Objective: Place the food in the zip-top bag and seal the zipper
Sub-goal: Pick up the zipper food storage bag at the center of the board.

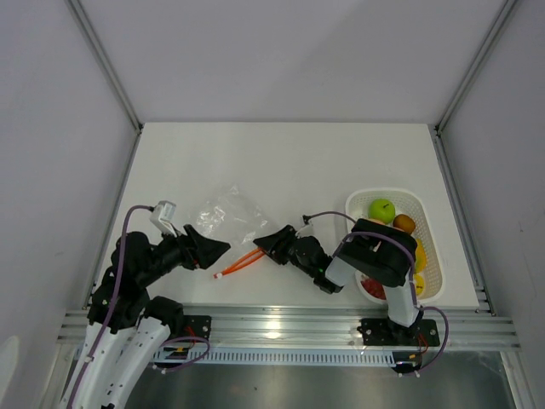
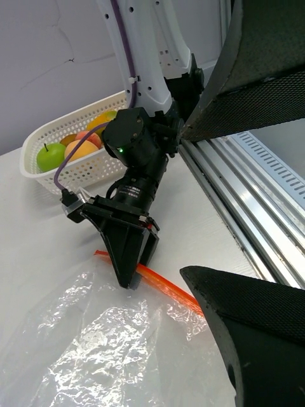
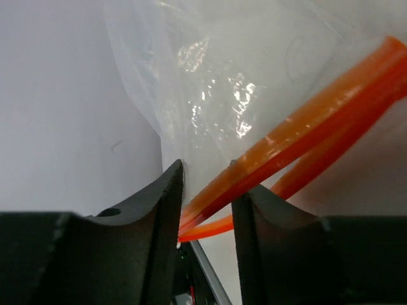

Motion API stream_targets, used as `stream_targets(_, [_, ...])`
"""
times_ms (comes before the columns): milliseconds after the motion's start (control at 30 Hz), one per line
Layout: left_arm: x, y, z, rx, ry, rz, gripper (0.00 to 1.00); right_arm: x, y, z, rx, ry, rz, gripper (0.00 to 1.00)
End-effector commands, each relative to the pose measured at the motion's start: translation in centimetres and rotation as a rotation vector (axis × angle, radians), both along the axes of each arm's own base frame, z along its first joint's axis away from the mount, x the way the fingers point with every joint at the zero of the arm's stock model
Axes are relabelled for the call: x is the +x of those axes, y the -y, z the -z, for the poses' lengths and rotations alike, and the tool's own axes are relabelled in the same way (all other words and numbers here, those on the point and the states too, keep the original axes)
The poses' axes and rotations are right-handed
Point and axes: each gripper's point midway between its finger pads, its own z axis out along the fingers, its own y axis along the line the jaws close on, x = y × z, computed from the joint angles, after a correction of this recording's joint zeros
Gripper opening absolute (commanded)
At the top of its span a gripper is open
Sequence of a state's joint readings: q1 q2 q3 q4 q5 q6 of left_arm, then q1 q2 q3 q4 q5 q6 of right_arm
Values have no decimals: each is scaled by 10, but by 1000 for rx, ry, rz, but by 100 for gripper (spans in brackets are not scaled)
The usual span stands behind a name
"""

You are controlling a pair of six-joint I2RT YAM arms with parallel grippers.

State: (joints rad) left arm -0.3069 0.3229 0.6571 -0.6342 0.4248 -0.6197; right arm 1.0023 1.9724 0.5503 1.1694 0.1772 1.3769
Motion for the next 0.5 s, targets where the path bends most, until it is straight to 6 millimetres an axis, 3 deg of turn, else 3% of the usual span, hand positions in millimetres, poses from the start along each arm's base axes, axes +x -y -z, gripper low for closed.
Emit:
stream_targets(0, [2,-4,-10,28,34,-12,81,15,-11,-37,135,111,-5,35])
stream_targets(33, [3,-5,-8,40,37,-13,80,14,-12,-37,131,115,-12,23])
stream_targets(133, [4,-7,-6,58,42,-19,78,13,-14,-40,89,136,-34,12])
stream_targets(300, [8,-8,1,95,27,-12,70,11,-16,-55,-36,144,-71,5])
stream_targets(400, [10,-8,7,129,1,-5,68,5,-14,-51,-170,123,-119,3])
stream_targets(467, [8,-3,9,134,-9,29,67,4,-19,-65,-204,157,-136,3])
